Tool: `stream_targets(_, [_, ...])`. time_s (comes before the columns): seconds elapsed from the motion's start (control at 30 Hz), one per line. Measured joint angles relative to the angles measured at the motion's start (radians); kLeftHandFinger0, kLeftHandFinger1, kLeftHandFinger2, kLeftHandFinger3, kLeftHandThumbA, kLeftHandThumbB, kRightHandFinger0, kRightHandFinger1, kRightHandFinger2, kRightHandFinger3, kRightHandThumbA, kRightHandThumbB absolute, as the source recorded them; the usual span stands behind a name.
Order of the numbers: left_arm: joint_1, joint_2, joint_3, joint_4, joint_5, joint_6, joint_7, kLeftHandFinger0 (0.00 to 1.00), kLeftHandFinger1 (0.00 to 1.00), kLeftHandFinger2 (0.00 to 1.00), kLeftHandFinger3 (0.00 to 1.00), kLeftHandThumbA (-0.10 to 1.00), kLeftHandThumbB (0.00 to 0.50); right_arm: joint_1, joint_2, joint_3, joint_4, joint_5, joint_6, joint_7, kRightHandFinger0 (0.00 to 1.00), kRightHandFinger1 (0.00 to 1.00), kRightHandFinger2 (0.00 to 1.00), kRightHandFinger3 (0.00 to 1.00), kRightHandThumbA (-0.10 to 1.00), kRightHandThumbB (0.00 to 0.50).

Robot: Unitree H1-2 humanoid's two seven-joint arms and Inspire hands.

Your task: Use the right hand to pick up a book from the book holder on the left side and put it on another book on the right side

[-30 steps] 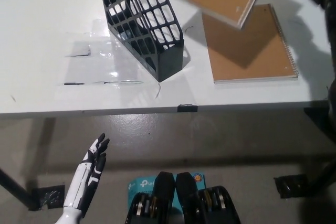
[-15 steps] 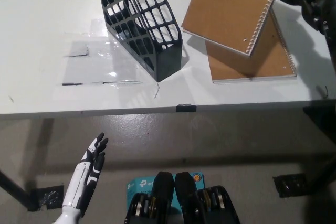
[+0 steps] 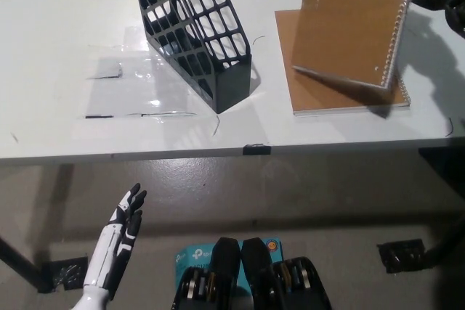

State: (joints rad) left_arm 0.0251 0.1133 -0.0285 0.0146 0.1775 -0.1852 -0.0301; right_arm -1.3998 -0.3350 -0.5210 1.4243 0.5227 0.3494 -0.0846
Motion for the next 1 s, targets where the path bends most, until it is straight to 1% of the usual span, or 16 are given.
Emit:
stream_targets(0.03, [0.0,0.0,0.0,0.0,0.0,0.0,0.0,1.0,1.0,1.0,1.0,1.0,0.07,0.003,-0.002,0.032,0.0,-0.013,0.004,0.016,0.0,0.05,0.66,1.0,-0.1,0.077])
stream_targets(0.07, [0.0,0.0,0.0,0.0,0.001,0.0,0.0,1.0,1.0,1.0,1.0,1.0,0.072,0.004,-0.002,0.05,0.0,-0.021,0.006,0.025,0.0,0.05,0.65,1.0,-0.1,0.092])
stream_targets(0.1, [0.0,0.0,0.0,0.0,0.001,0.0,0.0,1.0,1.0,1.0,1.0,1.0,0.074,0.01,-0.003,0.079,0.0,-0.036,0.008,0.045,0.0,0.04,0.62,1.0,-0.1,0.081])
stream_targets(0.13, [0.0,0.0,0.0,0.0,0.001,0.0,0.0,1.0,1.0,1.0,1.0,1.0,0.076,0.016,-0.003,0.098,0.0,-0.044,0.01,0.057,0.0,0.03,0.59,1.0,-0.1,0.086])
stream_targets(0.17, [0.0,0.0,0.001,0.0,0.0,0.0,0.0,1.0,1.0,1.0,1.0,1.0,0.077,0.024,-0.004,0.118,0.001,-0.053,0.013,0.073,0.0,0.02,0.59,1.0,-0.1,0.096])
stream_targets(0.3, [-0.001,0.0,0.003,0.0,0.0,0.0,0.0,1.0,1.0,1.0,1.0,1.0,0.078,0.047,-0.006,0.17,0.009,-0.084,0.022,0.115,0.0,0.0,0.58,1.0,-0.1,0.072])
stream_targets(0.33, [-0.001,0.0,0.003,0.0,0.0,0.0,0.0,1.0,1.0,1.0,1.0,1.0,0.076,0.05,-0.007,0.179,0.013,-0.089,0.026,0.124,0.0,0.0,0.58,1.0,-0.1,0.072])
stream_targets(0.4, [-0.001,0.0,0.004,0.0,0.001,0.0,0.0,1.0,1.0,1.0,1.0,1.0,0.075,0.053,-0.01,0.192,0.018,-0.1,0.031,0.138,0.0,0.0,0.6,1.0,-0.1,0.092])
stream_targets(0.43, [-0.002,0.0,0.005,0.0,0.001,0.0,0.0,1.0,1.0,1.0,1.0,1.0,0.084,0.053,-0.012,0.197,0.018,-0.107,0.032,0.144,0.0,0.0,0.6,1.0,-0.1,0.092])
stream_targets(0.57, [-0.002,0.0,0.005,0.0,0.002,0.0,0.0,1.0,1.0,1.0,1.0,1.0,0.081,0.053,-0.02,0.212,0.018,-0.127,0.039,0.158,0.0,0.0,0.58,1.0,-0.1,0.083])
stream_targets(0.67, [-0.002,-0.001,0.006,0.0,0.002,0.001,0.0,1.0,1.0,1.0,1.0,1.0,0.067,0.053,-0.023,0.22,0.019,-0.136,0.044,0.161,0.0,0.0,0.6,1.0,-0.1,0.057])
stream_targets(0.77, [-0.002,-0.001,0.007,0.0,0.003,0.001,0.0,1.0,1.0,1.0,1.0,1.0,0.074,0.053,-0.026,0.228,0.019,-0.151,0.05,0.169,0.0,0.0,0.63,1.0,-0.1,0.082])
stream_targets(0.87, [-0.003,0.0,0.009,0.0,0.004,0.0,0.0,1.0,1.0,1.0,1.0,1.0,0.081,0.053,-0.029,0.239,0.019,-0.163,0.052,0.173,0.0,0.02,0.64,1.0,-0.1,0.091])
stream_targets(0.9, [-0.004,0.0,0.01,0.0,0.003,0.0,0.0,1.0,1.0,1.0,1.0,1.0,0.082,0.053,-0.031,0.248,0.019,-0.17,0.052,0.175,0.0,0.05,0.68,1.0,-0.1,0.097])
stream_targets(0.97, [-0.005,0.0,0.011,0.0,0.002,0.0,0.0,1.0,1.0,1.0,1.0,1.0,0.081,0.053,-0.033,0.265,0.019,-0.183,0.053,0.177,0.0,0.08,0.72,1.0,-0.1,0.101])
stream_targets(1.0, [-0.005,0.0,0.012,0.0,0.002,0.0,0.0,1.0,1.0,1.0,1.0,1.0,0.08,0.053,-0.034,0.28,0.019,-0.195,0.053,0.177,0.0,0.09,0.76,1.0,-0.1,0.103])
